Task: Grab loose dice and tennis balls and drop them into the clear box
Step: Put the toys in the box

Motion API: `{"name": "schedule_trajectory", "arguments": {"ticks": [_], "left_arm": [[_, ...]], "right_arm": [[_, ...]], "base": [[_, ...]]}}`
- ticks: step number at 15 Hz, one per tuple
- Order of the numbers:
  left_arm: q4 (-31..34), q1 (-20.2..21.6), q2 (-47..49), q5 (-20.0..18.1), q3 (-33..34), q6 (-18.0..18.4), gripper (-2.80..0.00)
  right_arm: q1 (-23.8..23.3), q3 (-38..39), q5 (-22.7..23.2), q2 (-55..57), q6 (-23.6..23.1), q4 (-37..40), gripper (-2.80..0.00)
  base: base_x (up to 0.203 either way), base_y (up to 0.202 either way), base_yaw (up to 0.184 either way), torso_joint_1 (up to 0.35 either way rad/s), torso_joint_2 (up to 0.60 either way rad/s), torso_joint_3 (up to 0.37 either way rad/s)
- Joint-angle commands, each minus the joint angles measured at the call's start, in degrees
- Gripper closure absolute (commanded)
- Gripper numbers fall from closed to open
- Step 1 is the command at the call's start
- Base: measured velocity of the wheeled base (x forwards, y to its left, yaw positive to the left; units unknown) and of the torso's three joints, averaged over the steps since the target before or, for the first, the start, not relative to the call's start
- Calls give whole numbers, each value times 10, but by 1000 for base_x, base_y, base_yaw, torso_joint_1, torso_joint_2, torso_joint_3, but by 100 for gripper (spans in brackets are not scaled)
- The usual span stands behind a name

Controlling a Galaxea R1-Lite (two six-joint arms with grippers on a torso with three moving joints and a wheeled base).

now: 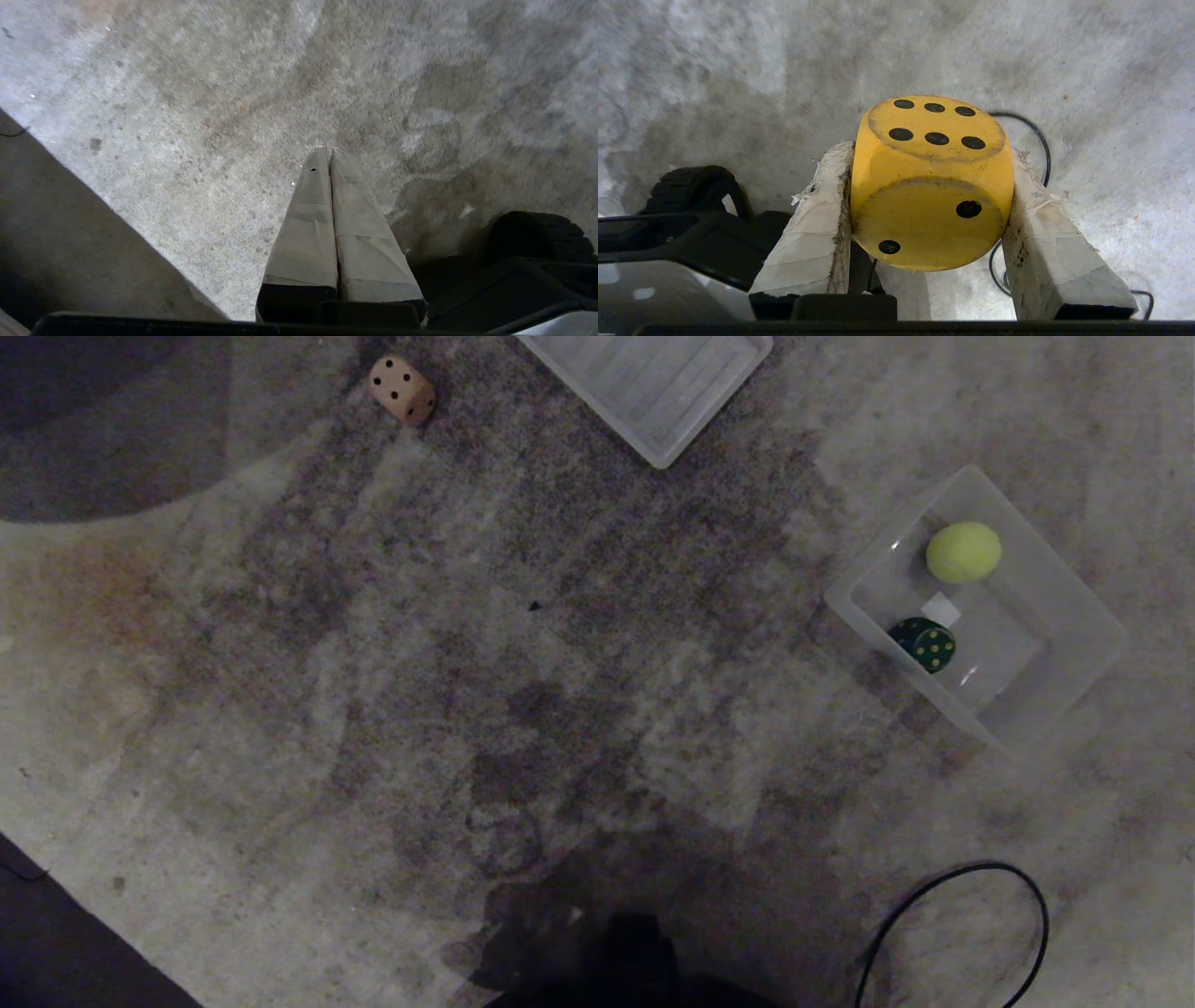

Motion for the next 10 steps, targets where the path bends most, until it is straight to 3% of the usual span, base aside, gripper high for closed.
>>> {"name": "schedule_trajectory", "arguments": {"ticks": [1,6,10], "left_arm": [[-1,0,1,0,1,-1,0],[0,0,1,0,1,-1,0],[0,0,1,3,1,-8,0]], "right_arm": [[1,0,0,1,0,0,0],[0,0,0,1,2,0,0],[1,0,0,1,0,1,0]], "base": [[0,0,0,2,6,-183],[0,0,0,2,0,-189],[0,0,0,2,2,-52]]}}
